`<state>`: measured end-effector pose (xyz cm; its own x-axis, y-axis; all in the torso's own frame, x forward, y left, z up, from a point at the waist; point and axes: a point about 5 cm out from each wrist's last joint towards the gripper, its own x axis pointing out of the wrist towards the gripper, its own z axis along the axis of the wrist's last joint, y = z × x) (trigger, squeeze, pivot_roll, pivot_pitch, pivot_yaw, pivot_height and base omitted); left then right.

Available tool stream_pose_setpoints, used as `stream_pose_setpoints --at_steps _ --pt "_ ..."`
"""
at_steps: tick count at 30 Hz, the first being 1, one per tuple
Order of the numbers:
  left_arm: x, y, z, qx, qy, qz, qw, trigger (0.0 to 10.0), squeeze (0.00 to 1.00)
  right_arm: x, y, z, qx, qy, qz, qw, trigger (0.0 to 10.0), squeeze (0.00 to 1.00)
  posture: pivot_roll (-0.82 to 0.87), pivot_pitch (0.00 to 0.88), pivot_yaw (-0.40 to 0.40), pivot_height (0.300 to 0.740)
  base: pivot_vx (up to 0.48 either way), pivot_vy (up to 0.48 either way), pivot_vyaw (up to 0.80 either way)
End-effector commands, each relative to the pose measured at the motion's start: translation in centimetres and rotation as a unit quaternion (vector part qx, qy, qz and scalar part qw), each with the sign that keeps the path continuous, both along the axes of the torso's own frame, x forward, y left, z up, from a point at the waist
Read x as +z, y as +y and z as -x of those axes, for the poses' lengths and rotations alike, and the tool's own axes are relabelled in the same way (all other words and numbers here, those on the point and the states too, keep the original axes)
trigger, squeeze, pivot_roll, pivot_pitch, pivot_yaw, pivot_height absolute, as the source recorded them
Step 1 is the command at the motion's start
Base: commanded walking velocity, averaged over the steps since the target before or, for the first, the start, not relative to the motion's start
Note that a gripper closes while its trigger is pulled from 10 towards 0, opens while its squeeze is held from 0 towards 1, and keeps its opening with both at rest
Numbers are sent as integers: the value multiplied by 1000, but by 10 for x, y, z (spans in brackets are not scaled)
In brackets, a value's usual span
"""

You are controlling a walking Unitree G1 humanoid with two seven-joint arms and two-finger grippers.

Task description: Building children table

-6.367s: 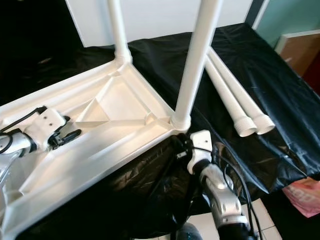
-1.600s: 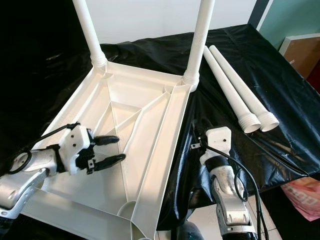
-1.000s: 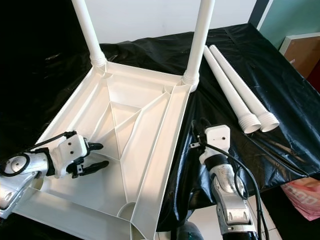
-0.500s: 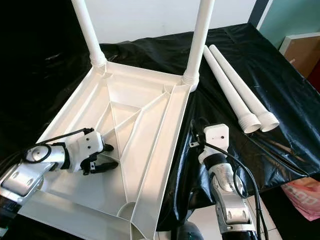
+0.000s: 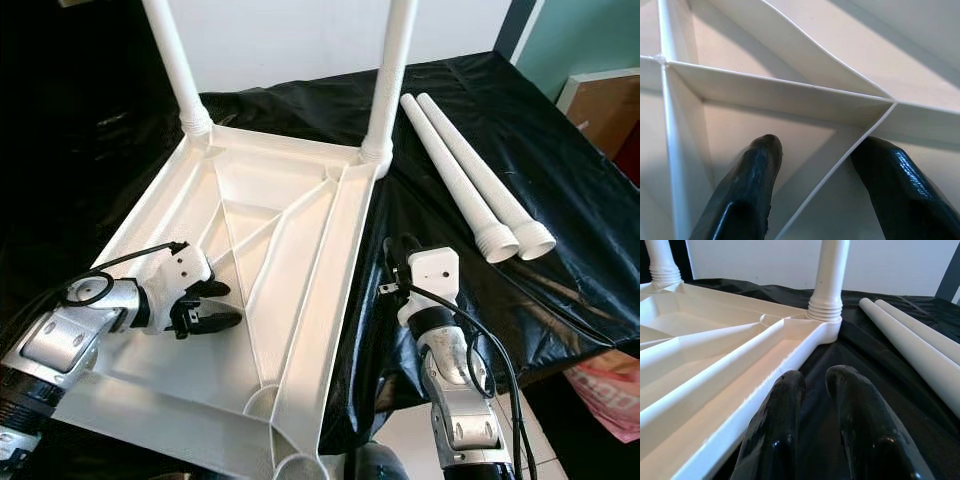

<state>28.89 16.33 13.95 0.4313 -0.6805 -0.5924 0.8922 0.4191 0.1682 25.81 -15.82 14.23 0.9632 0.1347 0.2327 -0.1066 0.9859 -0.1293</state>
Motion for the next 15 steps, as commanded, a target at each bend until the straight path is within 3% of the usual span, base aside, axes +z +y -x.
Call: stream_pose_setpoints --at_steps 1,9,15 --pt "0 14 -9 104 -36 -8 994 0 0 -3 2 0 0 10 -2 1000 10000 0 8 146 14 740 0 0 0" --pt "0 4 -8 133 -34 25 990 0 0 -3 4 -2 5 10 -2 1000 10000 0 14 143 6 740 0 0 0" --pt "-2 3 -8 137 -31 21 990 0 0 -3 5 -2 8 11 -2 1000 10000 0 15 145 5 740 0 0 0"
